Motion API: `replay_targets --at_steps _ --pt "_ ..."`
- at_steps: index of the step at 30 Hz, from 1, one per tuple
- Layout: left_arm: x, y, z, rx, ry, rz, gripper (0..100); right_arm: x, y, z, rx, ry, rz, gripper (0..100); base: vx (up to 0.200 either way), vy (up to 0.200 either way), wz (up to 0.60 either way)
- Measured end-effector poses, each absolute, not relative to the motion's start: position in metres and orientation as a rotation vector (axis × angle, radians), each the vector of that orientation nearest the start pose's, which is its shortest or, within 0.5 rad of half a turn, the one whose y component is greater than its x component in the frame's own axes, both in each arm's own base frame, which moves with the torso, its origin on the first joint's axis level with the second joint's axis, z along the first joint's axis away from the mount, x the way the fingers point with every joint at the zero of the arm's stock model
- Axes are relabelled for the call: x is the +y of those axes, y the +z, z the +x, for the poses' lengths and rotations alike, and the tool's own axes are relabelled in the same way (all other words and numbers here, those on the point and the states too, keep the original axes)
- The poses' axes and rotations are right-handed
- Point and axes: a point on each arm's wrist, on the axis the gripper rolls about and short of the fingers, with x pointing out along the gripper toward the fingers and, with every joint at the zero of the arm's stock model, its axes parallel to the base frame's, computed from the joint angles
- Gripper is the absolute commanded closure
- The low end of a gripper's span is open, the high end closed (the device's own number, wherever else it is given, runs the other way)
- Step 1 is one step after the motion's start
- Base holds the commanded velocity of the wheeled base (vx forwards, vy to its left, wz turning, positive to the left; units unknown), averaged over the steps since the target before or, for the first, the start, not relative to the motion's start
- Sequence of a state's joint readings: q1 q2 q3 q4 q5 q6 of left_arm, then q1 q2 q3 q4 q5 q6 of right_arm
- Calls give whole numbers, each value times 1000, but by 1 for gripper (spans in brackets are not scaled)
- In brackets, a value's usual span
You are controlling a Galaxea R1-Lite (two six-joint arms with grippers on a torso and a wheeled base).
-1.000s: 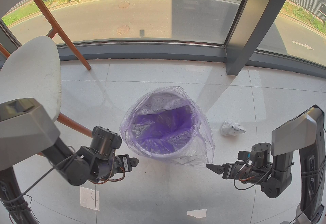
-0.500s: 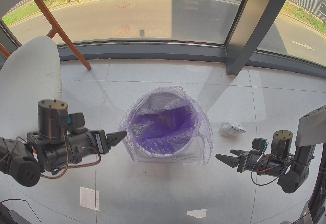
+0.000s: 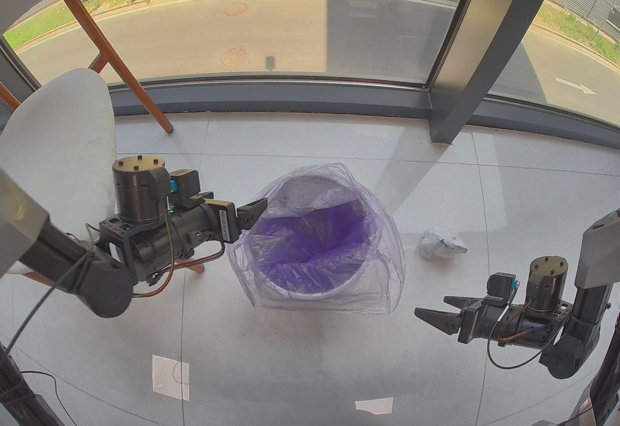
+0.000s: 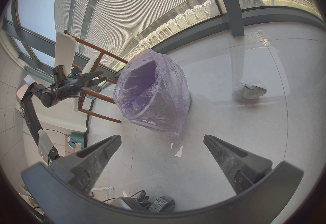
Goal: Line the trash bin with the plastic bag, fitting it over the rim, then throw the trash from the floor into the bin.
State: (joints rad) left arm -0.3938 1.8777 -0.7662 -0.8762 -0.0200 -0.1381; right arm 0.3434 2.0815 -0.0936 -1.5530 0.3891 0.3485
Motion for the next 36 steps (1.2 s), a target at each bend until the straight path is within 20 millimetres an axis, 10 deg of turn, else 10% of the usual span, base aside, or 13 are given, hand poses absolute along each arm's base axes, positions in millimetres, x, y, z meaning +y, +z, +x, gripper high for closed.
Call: replay_targets --at_steps 17,18,36 --pt "-146 88 356 260 -406 -28 0 86 39 199 569 648 328 0 0 0 0" --pt "-146 87 358 259 -404 -28 100 86 39 199 567 646 327 0 0 0 0" --pt "-118 88 384 222 -313 -46 100 87 40 198 565 641 324 0 0 0 0"
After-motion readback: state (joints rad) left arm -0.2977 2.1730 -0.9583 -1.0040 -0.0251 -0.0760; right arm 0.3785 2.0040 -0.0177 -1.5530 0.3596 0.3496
